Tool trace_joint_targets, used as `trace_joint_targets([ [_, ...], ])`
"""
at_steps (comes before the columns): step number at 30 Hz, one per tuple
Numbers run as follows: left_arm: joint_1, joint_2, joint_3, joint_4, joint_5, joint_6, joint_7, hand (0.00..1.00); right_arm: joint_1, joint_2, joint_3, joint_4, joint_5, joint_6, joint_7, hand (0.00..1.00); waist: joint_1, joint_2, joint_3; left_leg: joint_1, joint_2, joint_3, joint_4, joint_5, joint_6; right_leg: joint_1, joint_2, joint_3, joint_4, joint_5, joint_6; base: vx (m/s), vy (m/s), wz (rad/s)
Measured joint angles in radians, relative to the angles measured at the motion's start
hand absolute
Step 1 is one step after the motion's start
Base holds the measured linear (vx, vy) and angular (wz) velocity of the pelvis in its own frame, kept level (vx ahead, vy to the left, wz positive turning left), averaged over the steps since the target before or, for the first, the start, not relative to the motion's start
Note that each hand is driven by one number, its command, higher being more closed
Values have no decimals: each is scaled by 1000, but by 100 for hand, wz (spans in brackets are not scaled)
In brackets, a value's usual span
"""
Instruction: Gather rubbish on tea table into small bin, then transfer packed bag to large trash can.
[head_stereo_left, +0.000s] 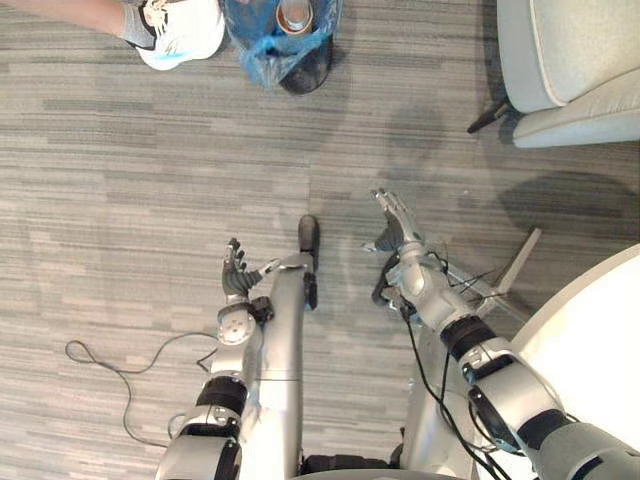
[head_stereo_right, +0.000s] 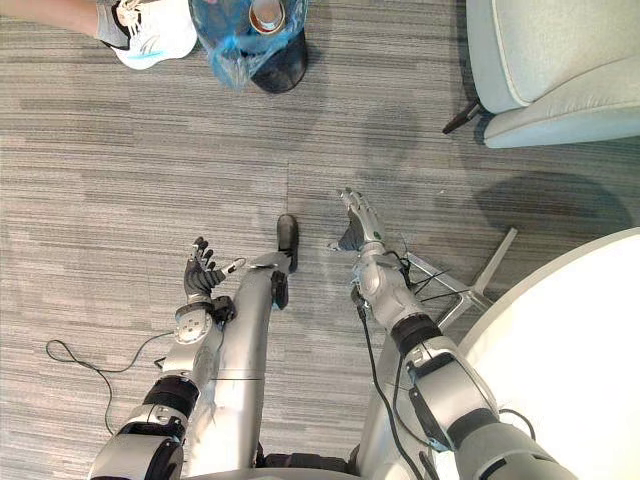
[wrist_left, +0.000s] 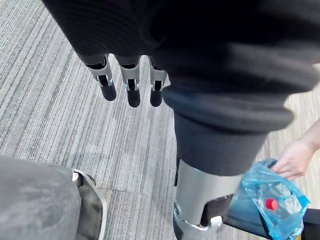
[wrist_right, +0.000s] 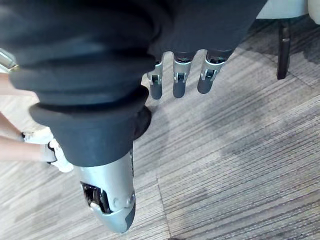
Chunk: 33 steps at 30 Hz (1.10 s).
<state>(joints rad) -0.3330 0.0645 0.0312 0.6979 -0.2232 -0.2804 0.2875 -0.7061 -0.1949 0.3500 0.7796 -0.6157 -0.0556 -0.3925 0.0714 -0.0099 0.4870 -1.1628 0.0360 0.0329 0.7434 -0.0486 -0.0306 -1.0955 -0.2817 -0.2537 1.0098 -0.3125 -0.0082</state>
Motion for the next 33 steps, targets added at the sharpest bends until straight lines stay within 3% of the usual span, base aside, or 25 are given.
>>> trace_joint_targets([
  [6, 25, -2, -51, -3, 21, 32, -14, 0, 154, 9, -40, -190, 75, -5, -1, 0, -1, -1, -1, 125, 2, 7, -44, 1, 0, 142, -1, -24, -55, 7, 5, -6, -29, 7],
  [9, 98, -3, -89, -5, 42, 44, -32, 0, 288, 55, -85, -272, 156, -12, 4, 0, -2, -28, -19, 267, 1, 26, -116, 1, -1, 280, -1, -32, -124, 12, 13, 61, -53, 5],
  [11, 163, 0, -102, -18, 45, 60, -48, 0, 415, 95, -119, -331, 230, -21, 7, 0, -3, -47, -36, 383, -2, 27, -176, 4, -5, 402, 2, -52, -186, 15, 18, 105, -96, 10],
  [15, 239, 12, -112, -21, 68, 78, -78, 0, 581, 137, -212, -337, 398, -43, 51, 0, -5, -61, -63, 561, -13, 32, -299, 36, -9, 581, 7, -83, -292, 25, 34, 125, -86, 14],
  [17, 290, 24, -110, -12, 71, 80, -100, 0, 666, 156, -276, -324, 474, -51, 86, 0, -7, -64, -105, 647, -18, 32, -376, 55, -6, 658, 18, -90, -354, 34, 42, 150, -62, 0],
  [18, 321, 30, -101, 22, 79, 81, -114, 0, 708, 163, -314, -285, 521, -55, 111, 0, -9, -64, -153, 701, -17, 33, -437, 72, -9, 706, 31, -97, -411, 48, 48, 178, -51, -6],
  [23, 385, 37, -62, 157, 110, 102, -143, 0, 761, 167, -393, -104, 610, -57, 185, 0, -35, -51, -277, 882, -11, 32, -639, 137, -16, 856, 80, -108, -582, 93, 57, 152, -17, -10],
  [26, 388, 38, -55, 198, 131, 104, -157, 0, 774, 166, -431, -21, 616, -56, 219, 0, -59, -28, -307, 951, -10, -6, -738, 183, -21, 928, 99, -152, -647, 103, 59, 129, -39, 23],
  [30, 390, 28, -24, 203, 157, 107, -159, 0, 773, 165, -449, 18, 617, -56, 222, 0, -60, -15, -313, 960, -15, -37, -740, 193, -25, 988, 101, -222, -684, 104, 61, 63, -32, 49],
  [31, 394, 29, -24, 202, 157, 107, -159, 0, 770, 166, -467, 25, 617, -56, 221, 0, -58, -14, -314, 956, -16, -23, -737, 191, -26, 1004, 96, -250, -696, 106, 64, 8, 16, 56],
  [33, 394, 31, -19, 202, 157, 108, -159, 0, 751, 165, -499, 25, 617, -57, 219, 0, -63, -7, -316, 925, 20, 131, -700, 142, -12, 1026, 91, -301, -726, 120, 67, 16, 36, 66],
])
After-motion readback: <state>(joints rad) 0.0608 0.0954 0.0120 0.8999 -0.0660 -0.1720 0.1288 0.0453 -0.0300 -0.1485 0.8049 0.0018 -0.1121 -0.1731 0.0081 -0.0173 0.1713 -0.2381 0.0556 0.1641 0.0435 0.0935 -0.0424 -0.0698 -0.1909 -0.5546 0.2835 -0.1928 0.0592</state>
